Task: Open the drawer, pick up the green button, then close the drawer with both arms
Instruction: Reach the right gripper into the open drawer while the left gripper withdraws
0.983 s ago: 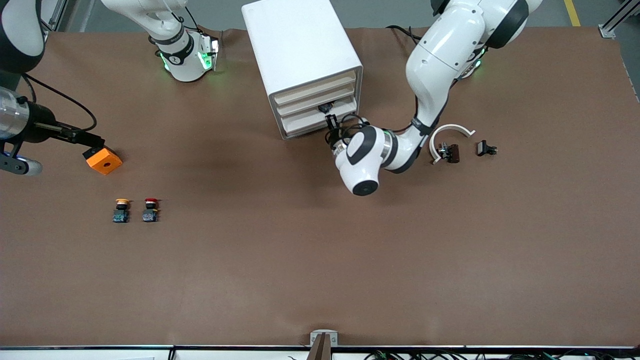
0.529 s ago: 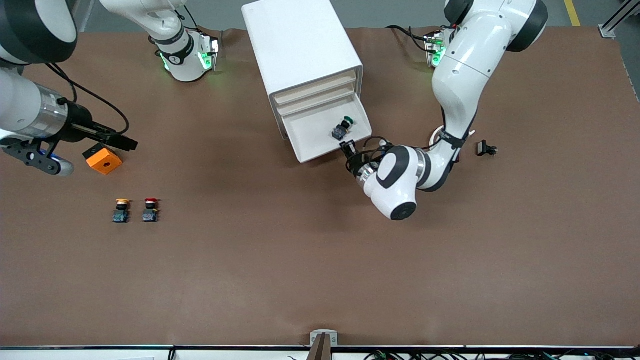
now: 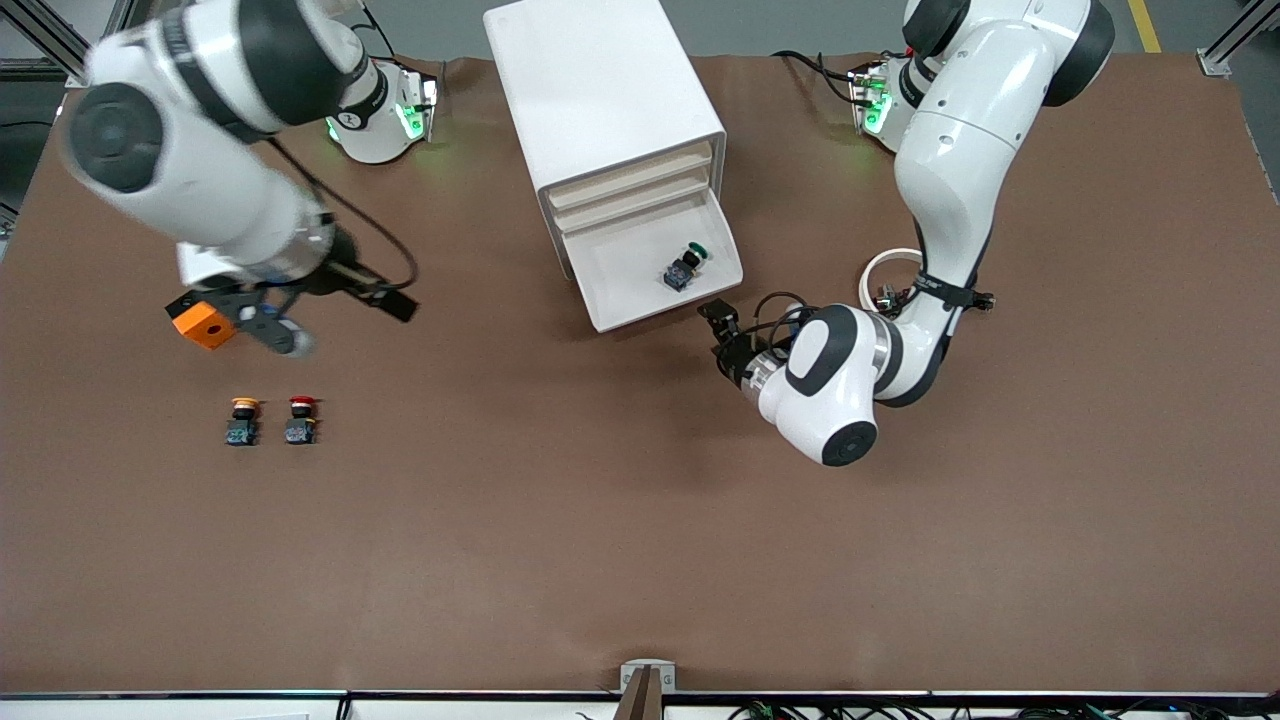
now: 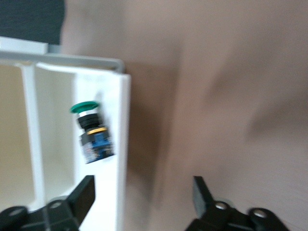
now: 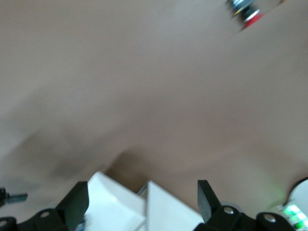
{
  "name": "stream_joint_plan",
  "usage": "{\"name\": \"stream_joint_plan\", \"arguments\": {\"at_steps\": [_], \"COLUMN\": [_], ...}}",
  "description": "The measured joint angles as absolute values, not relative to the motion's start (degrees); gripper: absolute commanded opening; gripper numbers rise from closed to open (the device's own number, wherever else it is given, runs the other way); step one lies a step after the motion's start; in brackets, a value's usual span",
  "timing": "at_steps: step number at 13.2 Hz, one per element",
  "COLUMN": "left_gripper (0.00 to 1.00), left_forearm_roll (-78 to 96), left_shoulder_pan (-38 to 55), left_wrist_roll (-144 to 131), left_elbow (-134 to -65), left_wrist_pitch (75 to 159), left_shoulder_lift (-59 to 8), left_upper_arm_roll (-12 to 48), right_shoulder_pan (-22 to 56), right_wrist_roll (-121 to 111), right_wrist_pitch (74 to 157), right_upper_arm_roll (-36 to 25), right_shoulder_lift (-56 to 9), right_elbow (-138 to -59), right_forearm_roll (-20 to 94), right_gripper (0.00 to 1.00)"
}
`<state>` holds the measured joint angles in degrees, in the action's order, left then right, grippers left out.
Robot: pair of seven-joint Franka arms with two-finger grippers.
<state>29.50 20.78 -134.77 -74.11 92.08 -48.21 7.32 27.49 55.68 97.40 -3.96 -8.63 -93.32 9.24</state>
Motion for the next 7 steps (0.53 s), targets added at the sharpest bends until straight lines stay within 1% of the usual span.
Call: {"name": "stream_joint_plan", "arguments": {"at_steps": [2, 4, 7], "left_gripper": [1.0, 1.0, 1.0], "left_forearm_roll": [18.18, 8.75, 4.43], "left_shoulder_pan": [20.15, 20.11, 18.8], "left_wrist_roll": [-128.64, -119.51, -110.91], "left_elbow": [-71.79, -70.89, -70.69], "left_wrist_pitch": [91.55, 90.27, 87.73], "left_shoulder_lift": [-46.88, -43.65, -38.11], "left_upper_arm_roll": [7.43, 7.45, 7.25], "right_shoulder_pan": [33.45, 39.4, 45.85], "right_wrist_roll": [62.64, 68.28, 75.81], "right_wrist_pitch": [102.12, 106.44, 112.35], "right_upper_arm_roll": [-3.85, -3.8, -3.82], "right_shoulder_lift": [-10.35, -13.02, -17.19], "right_elbow": [-93.59, -93.78, -93.83], "right_forearm_roll": [10.11, 10.16, 10.15], "right_gripper": [1.0, 1.0, 1.0]}}
